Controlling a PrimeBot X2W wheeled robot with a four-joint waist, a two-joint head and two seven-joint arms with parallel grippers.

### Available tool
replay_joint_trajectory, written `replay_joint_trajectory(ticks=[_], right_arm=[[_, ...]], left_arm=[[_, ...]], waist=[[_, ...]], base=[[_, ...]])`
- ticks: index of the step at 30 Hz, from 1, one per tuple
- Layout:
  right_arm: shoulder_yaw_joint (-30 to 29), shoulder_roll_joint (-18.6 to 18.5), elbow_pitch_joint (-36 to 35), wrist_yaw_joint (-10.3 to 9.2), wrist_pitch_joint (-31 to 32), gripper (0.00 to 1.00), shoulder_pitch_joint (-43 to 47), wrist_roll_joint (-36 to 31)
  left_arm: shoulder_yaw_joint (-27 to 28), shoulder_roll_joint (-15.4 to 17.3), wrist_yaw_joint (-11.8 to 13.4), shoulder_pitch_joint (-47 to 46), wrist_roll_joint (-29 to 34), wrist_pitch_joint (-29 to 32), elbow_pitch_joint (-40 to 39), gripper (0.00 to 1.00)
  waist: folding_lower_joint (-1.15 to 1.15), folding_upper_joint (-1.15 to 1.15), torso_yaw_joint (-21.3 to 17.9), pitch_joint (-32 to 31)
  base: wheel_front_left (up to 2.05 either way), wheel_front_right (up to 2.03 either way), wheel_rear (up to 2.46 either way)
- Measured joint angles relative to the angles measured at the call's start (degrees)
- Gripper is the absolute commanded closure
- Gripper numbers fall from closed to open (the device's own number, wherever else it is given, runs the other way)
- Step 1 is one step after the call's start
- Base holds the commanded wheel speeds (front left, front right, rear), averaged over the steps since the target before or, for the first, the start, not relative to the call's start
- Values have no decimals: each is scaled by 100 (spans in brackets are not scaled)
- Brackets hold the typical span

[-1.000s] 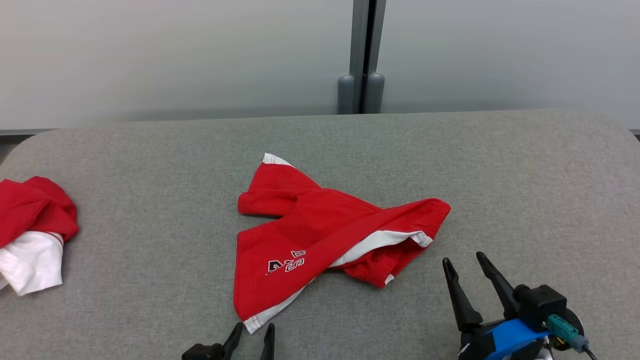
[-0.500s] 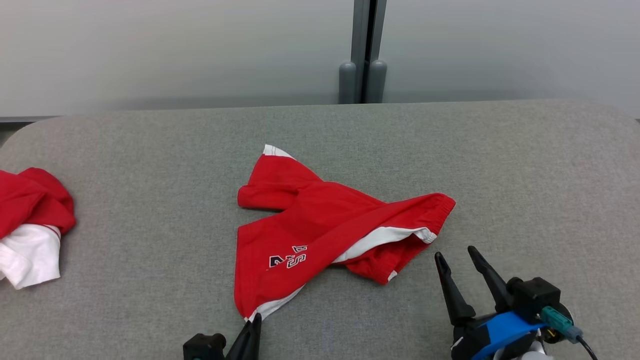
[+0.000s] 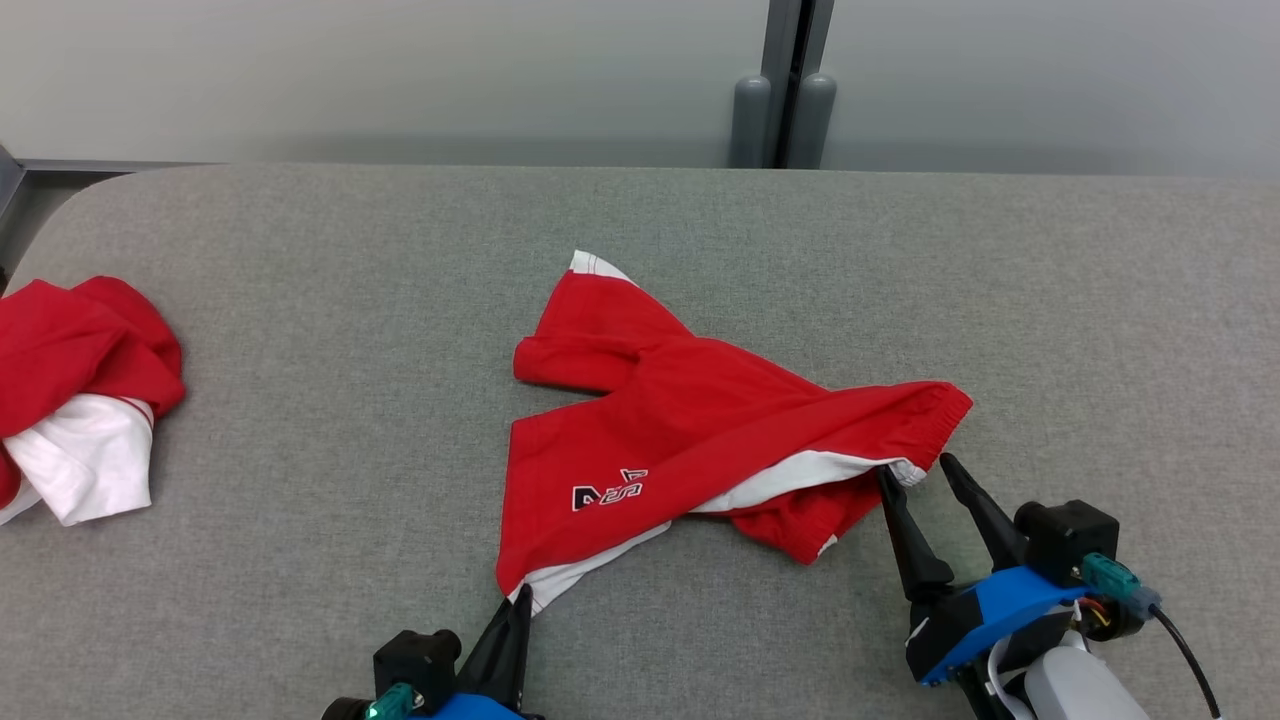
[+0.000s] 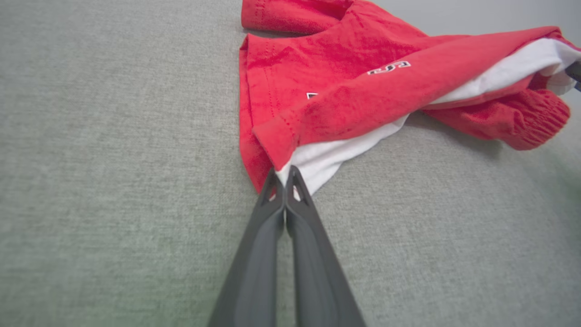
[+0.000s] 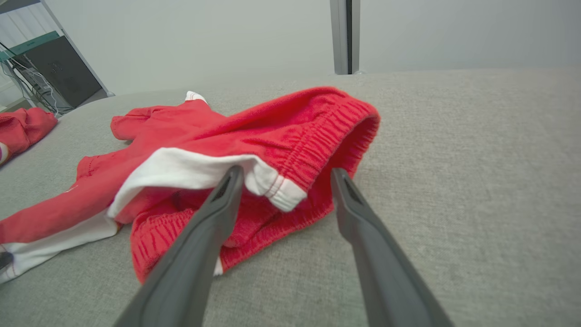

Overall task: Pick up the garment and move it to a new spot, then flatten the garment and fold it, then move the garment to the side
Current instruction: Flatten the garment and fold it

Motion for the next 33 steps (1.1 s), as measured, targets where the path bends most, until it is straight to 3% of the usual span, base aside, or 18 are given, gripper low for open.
replay_joint_trajectory(ticks=[8,9,10,12,13,14,24,33], right_arm=[[51,-70,168,0,0,0,-4,0],[75,-68,168,0,0,6,-5,0],[98,-66,165,0,0,16,-5,0],[203,-68,96,0,0,60,-9,-4],[231,-77,55,0,0,69,-9,-4],[254,-94,16,0,0,97,-9,-3],[234,-200,-401,0,1,100,115,44],[-26,-357,-1882,0,2,100,-44,257]], left_arm=[[16,0,5,-26,44,0,-71,100],[16,0,5,-30,46,0,-76,100],[18,0,7,-39,53,0,-79,100],[27,0,23,-64,60,0,-89,100],[34,0,24,-68,62,0,-93,100],[42,0,24,-70,76,0,-94,100],[263,0,57,-68,188,0,-292,100],[944,97,-62,-770,799,1,-1480,100]], waist=[[-1,0,36,95],[-1,0,36,104],[-1,0,36,112],[0,0,38,138],[-1,0,37,146],[0,0,34,148],[-1,0,-71,5],[-1,0,-213,-433]], base=[[0,0,0],[0,0,0],[0,0,0],[0,0,0],[0,0,0],[0,0,0],[0,0,0],[0,0,0]])
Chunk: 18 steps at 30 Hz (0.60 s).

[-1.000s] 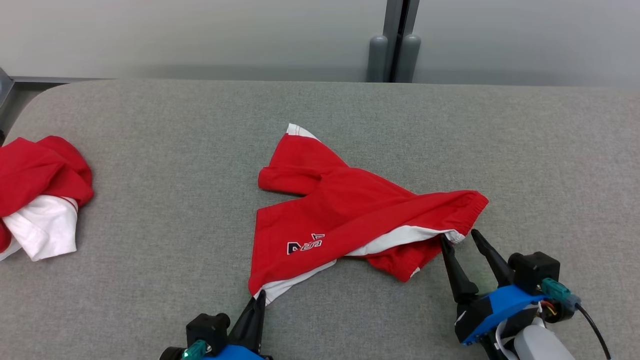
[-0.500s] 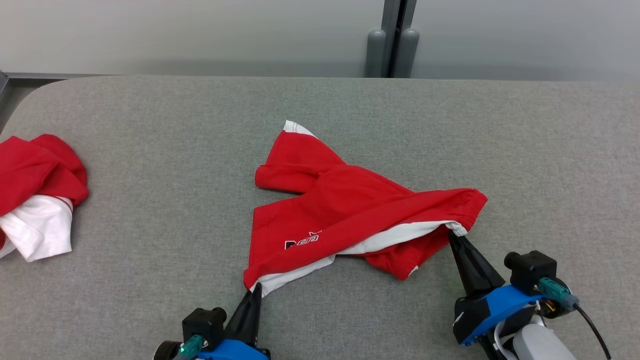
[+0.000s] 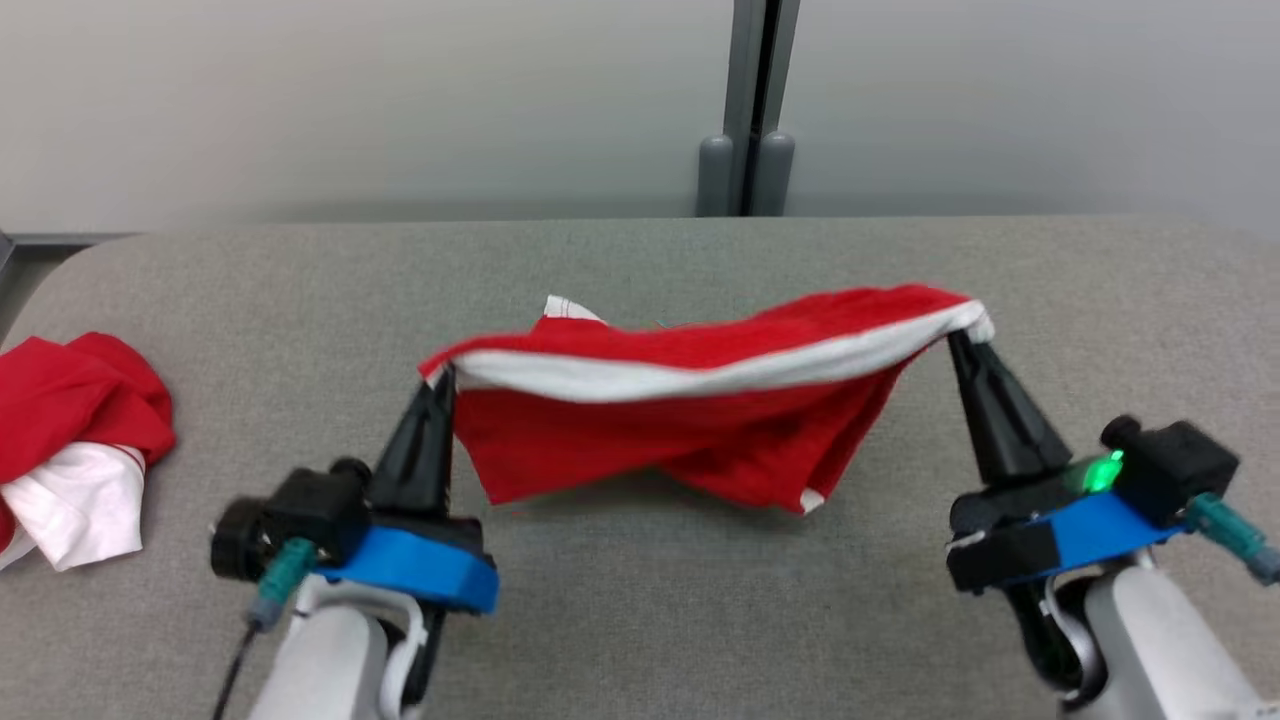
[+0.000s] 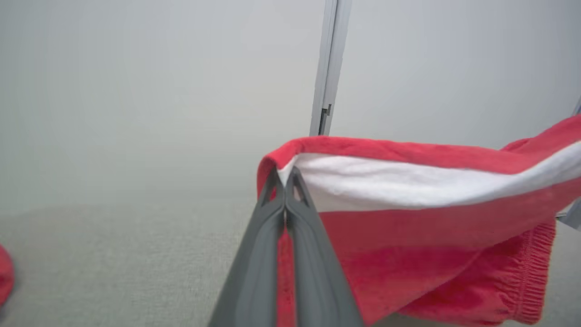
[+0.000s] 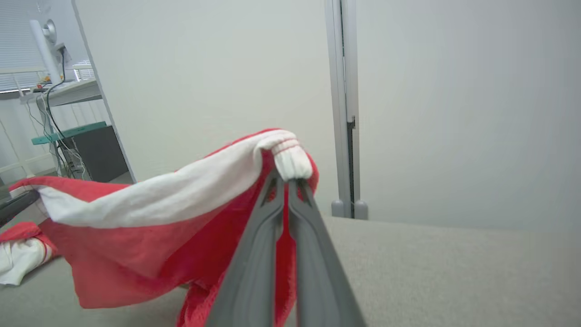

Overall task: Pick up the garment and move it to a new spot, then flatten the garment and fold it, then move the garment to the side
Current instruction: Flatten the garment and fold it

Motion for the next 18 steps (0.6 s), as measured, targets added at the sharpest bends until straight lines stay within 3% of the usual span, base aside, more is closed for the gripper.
replay_joint_trajectory(ticks=[5,9,14,18], right_arm=[[-112,-474,-645,0,-1,100,-687,124],[-60,-920,-744,0,-2,100,-1291,292],[202,-1258,-378,1,-2,100,-2214,412],[343,-1326,97,1,-3,100,-3086,447]], left_arm=[[244,437,-85,-913,344,-1,-588,100],[356,660,-97,-1773,497,-3,-787,100],[404,706,-65,-2610,557,-1,-468,100],[350,713,36,-3295,719,12,-35,100]], waist=[[0,-1,-132,-211],[-1,-2,-194,-180],[0,-1,-266,198],[1,-1,-344,665]], base=[[0,0,0],[0,0,0],[0,0,0],[0,0,0]])
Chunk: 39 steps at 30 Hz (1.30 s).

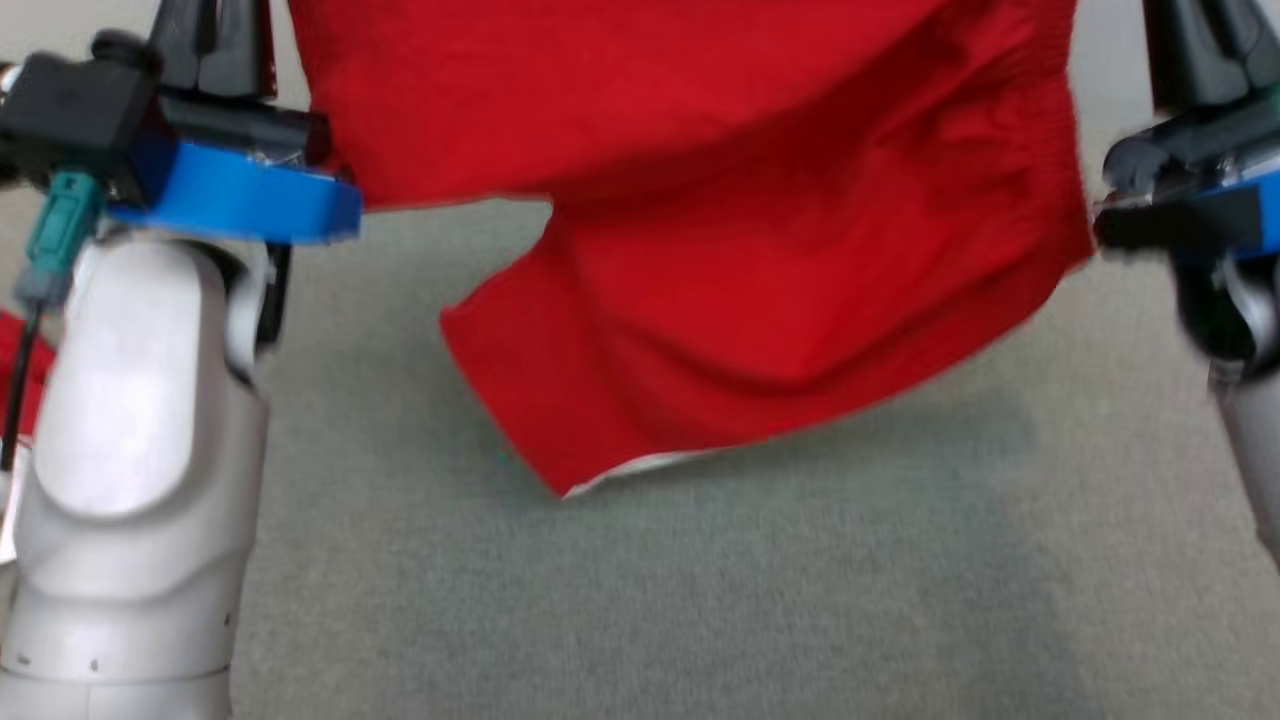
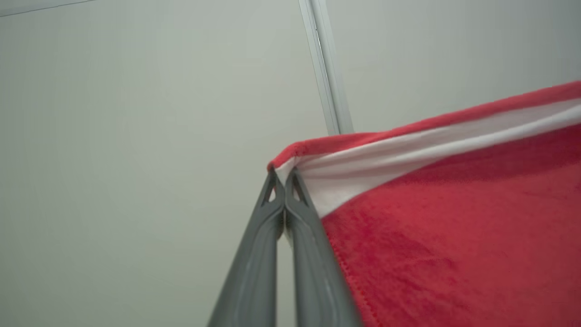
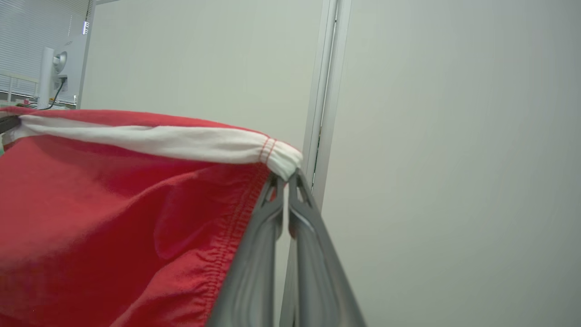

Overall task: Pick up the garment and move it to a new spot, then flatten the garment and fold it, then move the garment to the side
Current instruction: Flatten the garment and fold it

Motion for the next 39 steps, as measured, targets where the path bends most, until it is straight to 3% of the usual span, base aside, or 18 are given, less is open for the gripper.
replay_joint_trajectory(ticks=[4,9,14,17,25,29,34,39], right_arm=[[183,21,513,0,2,100,-828,-135],[-1,121,839,-1,1,100,-1597,-425],[-77,277,945,-1,1,100,-1588,-617],[-40,342,1010,-1,1,100,-1227,-651],[176,691,1167,-1,2,100,992,-303],[459,713,972,-1,2,100,1935,-176],[209,798,634,-1,2,100,3004,80],[364,821,248,-1,3,100,4032,204]], left_arm=[[-80,7,140,-751,232,1,427,100],[-134,-79,323,-1558,367,-7,698,100],[-140,-292,381,-1486,282,-13,604,100],[-129,-342,379,-1068,213,-12,630,100],[-24,-673,246,1323,-203,-12,810,100],[33,-777,225,2304,-367,-12,828,100],[130,-801,233,3330,-528,-12,614,100],[156,-809,233,4317,-773,-12,298,100]], waist=[[2,1,-31,517],[1,2,43,1063],[2,3,232,1295],[1,3,265,1247],[-2,1,288,718],[-3,1,308,416],[-2,0,362,-79],[-2,-1,349,-649]], base=[[0,0,0],[0,0,0],[0,0,0],[0,0,0],[0,0,0],[0,0,0],[0,0,0],[0,0,0]])
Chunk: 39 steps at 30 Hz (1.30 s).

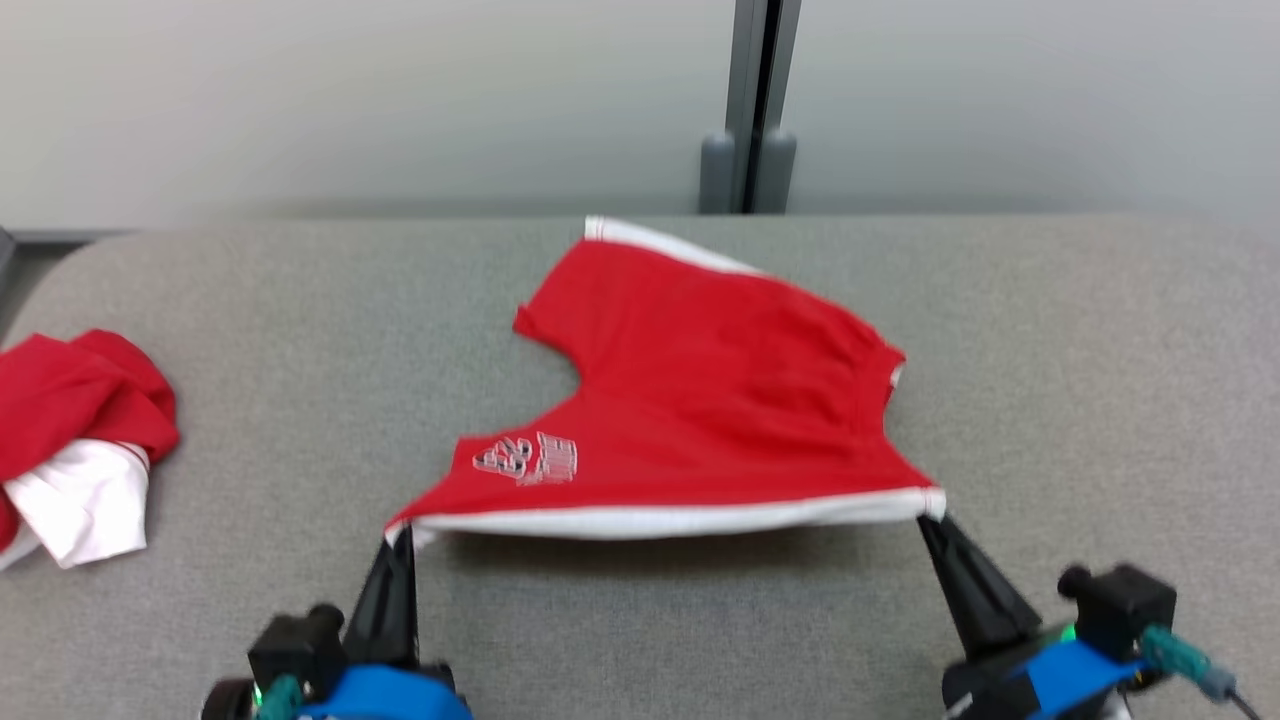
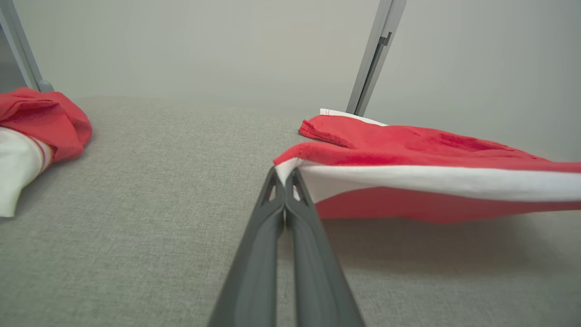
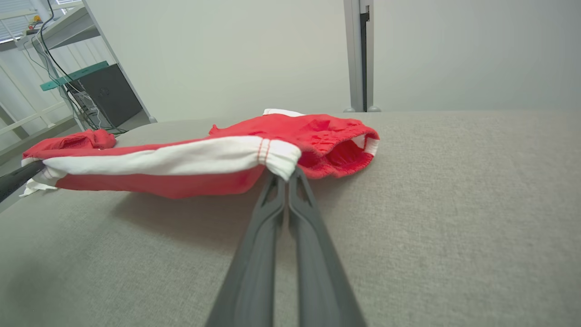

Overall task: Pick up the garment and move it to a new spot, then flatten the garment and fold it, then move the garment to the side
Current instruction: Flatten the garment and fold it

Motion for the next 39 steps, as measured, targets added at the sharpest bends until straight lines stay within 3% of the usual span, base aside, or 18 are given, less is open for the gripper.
replay_joint_trajectory(ticks=[8,13,18,23,30,39], right_arm=[[-73,-77,-456,0,0,100,1026,143],[-92,-80,-548,0,-1,100,1116,153],[-85,32,-471,0,-1,100,829,192],[-42,308,-87,0,-1,100,-157,296],[26,641,345,-1,-2,100,-1291,474],[129,1042,623,0,-2,100,-2244,702]], left_arm=[[-133,-3,-8,960,147,0,-459,100],[-98,-2,-31,974,326,0,-560,100],[-74,2,-114,316,460,-1,-514,100],[-107,130,-220,-1128,742,-1,152,100],[-234,525,-349,-2958,925,-1,1212,100],[-604,1007,-413,-4610,1024,130,2480,100]], waist=[[0,-1,-72,-469],[0,-1,-90,-453],[1,0,-189,-207],[3,3,-480,406],[3,3,-887,1234],[2,4,-1453,2000]], base=[[0,0,0],[0,0,0],[0,0,0],[0,0,0],[0,0,0],[0,0,0]])
